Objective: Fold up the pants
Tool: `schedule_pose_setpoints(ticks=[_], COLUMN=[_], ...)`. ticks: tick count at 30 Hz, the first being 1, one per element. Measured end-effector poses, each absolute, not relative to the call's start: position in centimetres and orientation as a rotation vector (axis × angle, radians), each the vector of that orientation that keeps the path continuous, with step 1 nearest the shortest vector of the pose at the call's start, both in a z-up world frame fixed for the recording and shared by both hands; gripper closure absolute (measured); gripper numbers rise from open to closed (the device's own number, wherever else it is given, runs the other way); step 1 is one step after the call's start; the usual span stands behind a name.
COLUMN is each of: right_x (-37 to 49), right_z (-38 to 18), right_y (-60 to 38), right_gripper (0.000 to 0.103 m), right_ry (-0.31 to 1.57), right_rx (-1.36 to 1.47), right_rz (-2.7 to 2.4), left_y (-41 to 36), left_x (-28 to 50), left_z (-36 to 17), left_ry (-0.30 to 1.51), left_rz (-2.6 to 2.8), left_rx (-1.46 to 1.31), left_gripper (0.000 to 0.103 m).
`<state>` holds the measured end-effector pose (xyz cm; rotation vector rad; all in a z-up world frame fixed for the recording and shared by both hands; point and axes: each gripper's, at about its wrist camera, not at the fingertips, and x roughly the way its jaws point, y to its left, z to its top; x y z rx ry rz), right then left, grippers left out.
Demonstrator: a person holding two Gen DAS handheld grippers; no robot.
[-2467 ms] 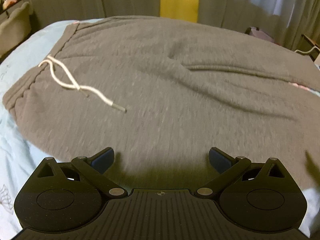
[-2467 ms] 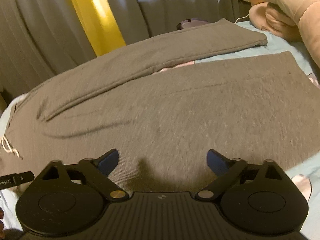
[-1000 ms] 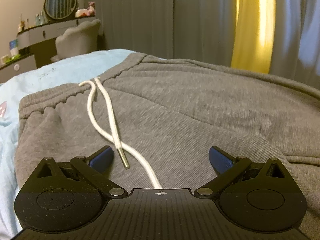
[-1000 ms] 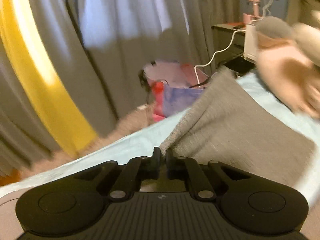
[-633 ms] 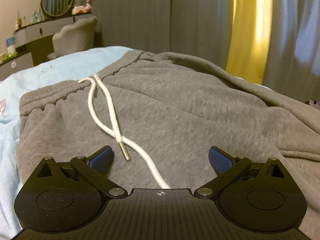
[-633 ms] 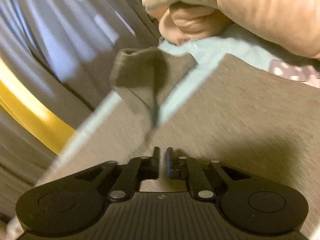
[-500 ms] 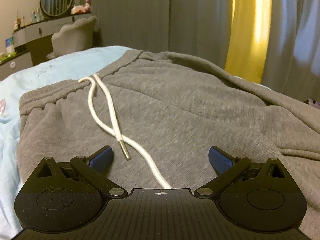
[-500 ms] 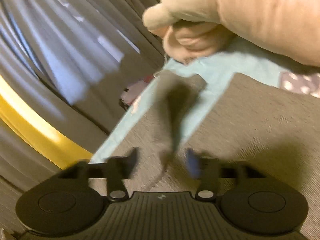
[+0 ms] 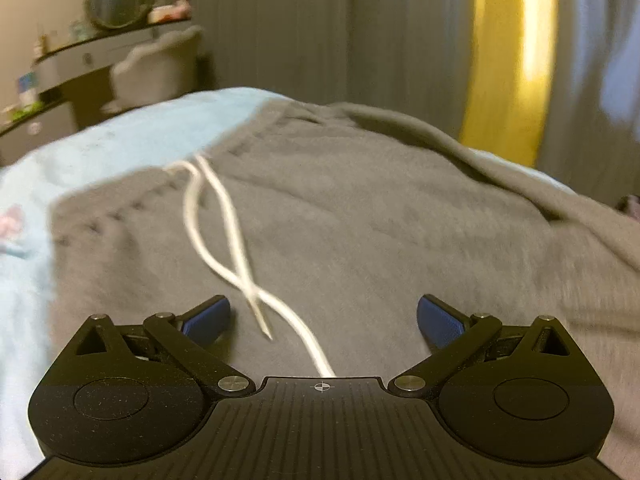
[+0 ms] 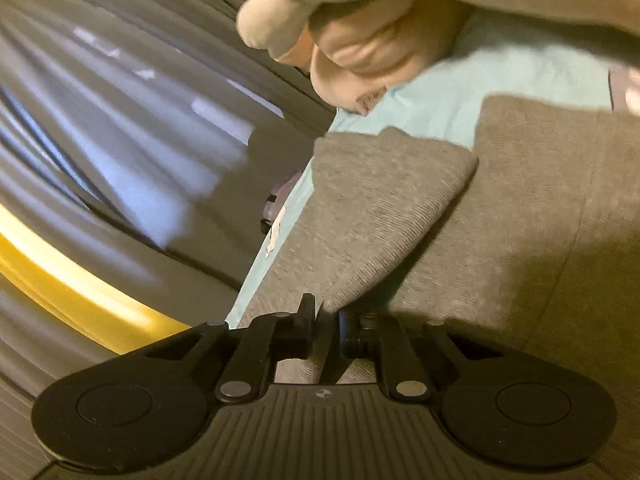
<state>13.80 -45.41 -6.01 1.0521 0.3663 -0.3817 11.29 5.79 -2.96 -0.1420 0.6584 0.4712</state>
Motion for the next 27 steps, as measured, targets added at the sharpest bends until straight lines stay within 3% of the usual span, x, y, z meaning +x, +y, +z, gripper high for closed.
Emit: schedule_pose_setpoints(ticks=[4, 9, 11, 15, 20, 21, 22, 23, 27], right_x=[14.5, 14.5, 14.4, 14.5, 14.7, 14.8, 14.8, 14.8, 14.4], right_z=[-6.8, -6.5, -6.5, -6.7, -6.9, -7.0, -6.9, -6.9, -5.4], right_y=[-45.4, -45.4, -45.5, -46.0, -46.1, -46.0, -46.0, -45.8, -45.7], right_gripper=[0.09, 0.089, 0.089, 0.09, 0.093, 0.094, 0.096, 0.096, 0.098], right_ry=[0.392, 0.412, 0.412, 0.413, 0.394, 0.392, 0.388, 0.385, 0.338], right_rx=[1.026, 1.025, 1.039, 1.075, 1.067, 1.058, 1.05, 1.041, 1.001], right_rz=[-0.388, -0.38, -0.376, -0.371, -0.371, -0.374, -0.376, -0.376, -0.35], left_y=[6.5, 8.4, 8.9, 10.1, 11.5, 11.6, 11.6, 11.6, 10.5], left_x=[13.0, 23.1, 26.9, 32.5, 35.6, 35.9, 36.2, 36.5, 35.0], left_z=[2.3, 4.4, 4.2, 1.7, -1.3, -1.5, -1.7, -1.9, 0.1], left_ry=[0.518, 0.637, 0.692, 0.819, 0.886, 0.883, 0.883, 0.901, 0.839], left_rz=[0.363, 0.182, 0.183, 0.192, 0.189, 0.189, 0.189, 0.195, 0.165], left_rx=[-0.22, -0.394, -0.423, -0.485, -0.63, -0.629, -0.63, -0.632, -0.555], left_gripper=[0.0, 0.003, 0.036, 0.043, 0.046, 0.051, 0.076, 0.094, 0.094])
